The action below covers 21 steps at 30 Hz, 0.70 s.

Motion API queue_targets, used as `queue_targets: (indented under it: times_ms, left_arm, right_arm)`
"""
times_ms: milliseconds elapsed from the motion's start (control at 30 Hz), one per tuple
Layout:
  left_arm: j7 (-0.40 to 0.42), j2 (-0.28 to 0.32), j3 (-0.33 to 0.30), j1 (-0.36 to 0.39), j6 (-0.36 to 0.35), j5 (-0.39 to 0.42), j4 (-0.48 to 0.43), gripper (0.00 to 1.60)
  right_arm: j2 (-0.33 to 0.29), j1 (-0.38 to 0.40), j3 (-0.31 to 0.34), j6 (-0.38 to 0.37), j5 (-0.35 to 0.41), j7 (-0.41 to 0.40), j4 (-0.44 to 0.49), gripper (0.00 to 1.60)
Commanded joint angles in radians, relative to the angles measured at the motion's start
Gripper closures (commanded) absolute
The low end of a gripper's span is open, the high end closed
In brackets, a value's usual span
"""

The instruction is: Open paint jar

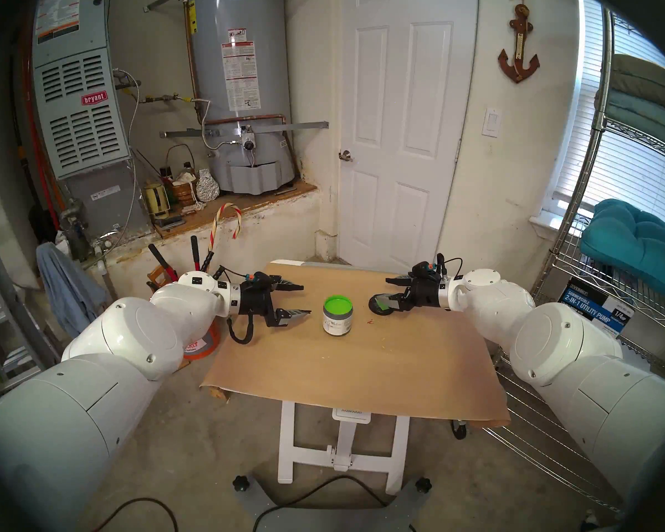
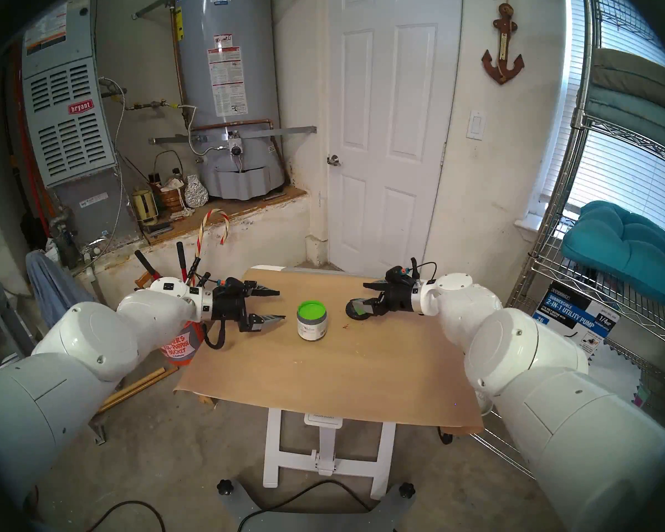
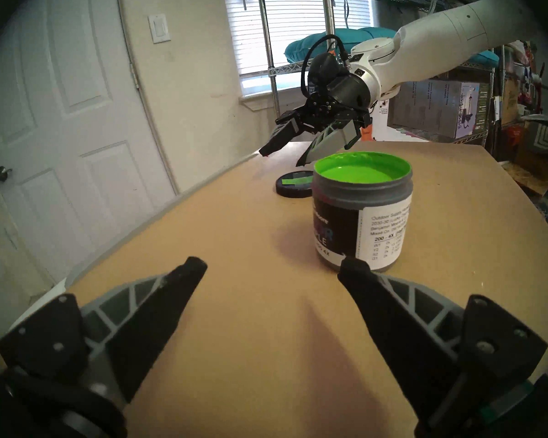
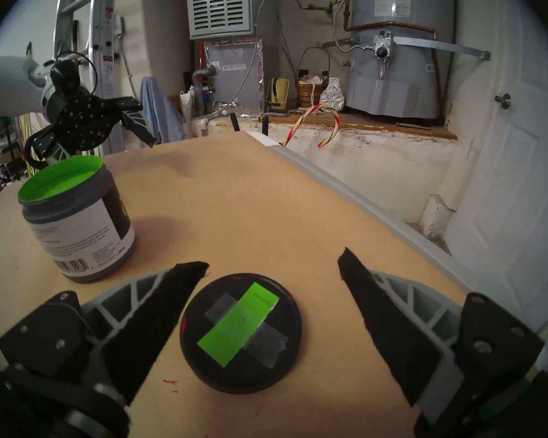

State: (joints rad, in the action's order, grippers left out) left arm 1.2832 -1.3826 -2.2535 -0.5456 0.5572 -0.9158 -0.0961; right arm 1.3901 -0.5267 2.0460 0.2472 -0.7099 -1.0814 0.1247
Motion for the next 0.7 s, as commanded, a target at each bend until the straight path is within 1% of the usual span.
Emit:
queue_targets:
  times_ms: [0,167,233,300,333,367,433,533,567,633,667]
  left_arm:
    - [-0.02,-0.019,-0.026,0.07,0.019,0.029,-0.027,0.0]
    - [-0.094,-0.06,-0.063,0.114,0.012,0.058,-0.047,0.0]
    - [-0.125,-0.075,-0.055,0.126,0.002,0.046,-0.06,0.0]
    - [-0.154,-0.092,-0.063,0.134,-0.003,0.051,-0.064,0.0]
    - [-0.177,-0.1,-0.065,0.136,-0.009,0.05,-0.068,0.0]
    - [-0.177,-0.1,-0.065,0.136,-0.009,0.05,-0.068,0.0]
    - [-0.209,-0.109,-0.064,0.137,-0.015,0.046,-0.076,0.0]
    - [-0.292,-0.134,-0.081,0.134,-0.052,0.054,-0.088,0.0]
    - [-0.302,-0.138,-0.082,0.132,-0.056,0.052,-0.092,0.0]
    - [-0.348,-0.157,-0.096,0.127,-0.08,0.058,-0.101,0.0]
    - [-0.348,-0.157,-0.096,0.127,-0.08,0.058,-0.101,0.0]
  right_arm:
    - [0.034,0.037,0.032,-0.01,0.029,0.074,0.024,0.0]
    - [0.064,0.047,0.064,-0.013,0.048,0.148,0.035,0.0]
    - [0.073,0.055,0.073,-0.018,0.052,0.178,0.04,0.0]
    - [0.081,0.061,0.09,-0.032,0.062,0.219,0.045,0.0]
    - [0.085,0.064,0.094,-0.037,0.063,0.24,0.047,0.0]
    - [0.085,0.064,0.094,-0.037,0.063,0.24,0.047,0.0]
    - [0.089,0.065,0.105,-0.044,0.068,0.266,0.053,0.0]
    - [0.102,0.061,0.128,-0.056,0.077,0.351,0.062,0.0]
    - [0.105,0.059,0.138,-0.053,0.084,0.362,0.067,0.0]
    - [0.117,0.058,0.159,-0.058,0.094,0.408,0.078,0.0]
    - [0.117,0.058,0.159,-0.058,0.094,0.408,0.078,0.0]
